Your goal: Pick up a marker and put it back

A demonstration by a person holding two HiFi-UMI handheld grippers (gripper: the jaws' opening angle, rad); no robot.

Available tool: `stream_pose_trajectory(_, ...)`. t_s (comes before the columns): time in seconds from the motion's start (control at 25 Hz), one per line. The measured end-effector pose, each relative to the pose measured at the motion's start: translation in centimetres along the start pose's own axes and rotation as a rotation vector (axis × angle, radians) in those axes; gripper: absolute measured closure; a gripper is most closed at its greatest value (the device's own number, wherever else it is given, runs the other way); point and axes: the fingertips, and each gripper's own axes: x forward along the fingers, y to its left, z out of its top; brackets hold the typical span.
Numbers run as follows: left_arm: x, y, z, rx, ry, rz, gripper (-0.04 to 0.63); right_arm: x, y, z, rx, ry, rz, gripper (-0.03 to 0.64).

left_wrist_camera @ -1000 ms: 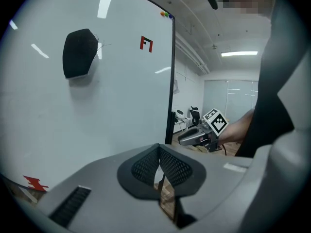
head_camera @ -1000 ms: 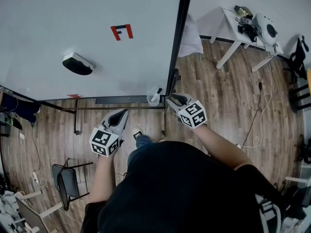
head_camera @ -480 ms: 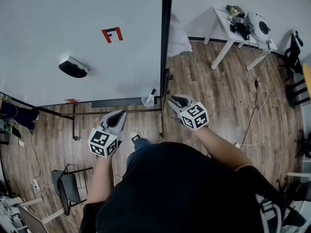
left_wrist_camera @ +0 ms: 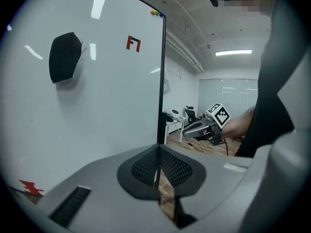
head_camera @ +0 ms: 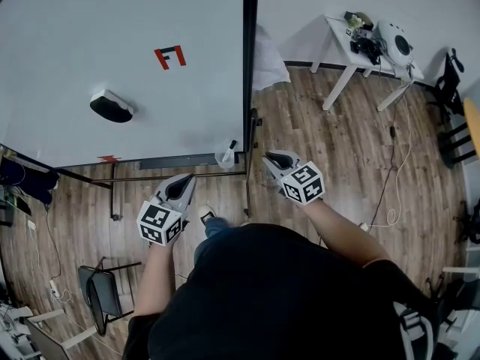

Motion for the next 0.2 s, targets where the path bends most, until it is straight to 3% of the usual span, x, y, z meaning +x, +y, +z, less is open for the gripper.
stream_pose_trajectory(0.2, 0.19, 0.38, -0.17, -0.002, -0.001, 0.002, 0.584, 0.40, -0.32, 0.75, 0.009, -0.020, 0.001, 0.589)
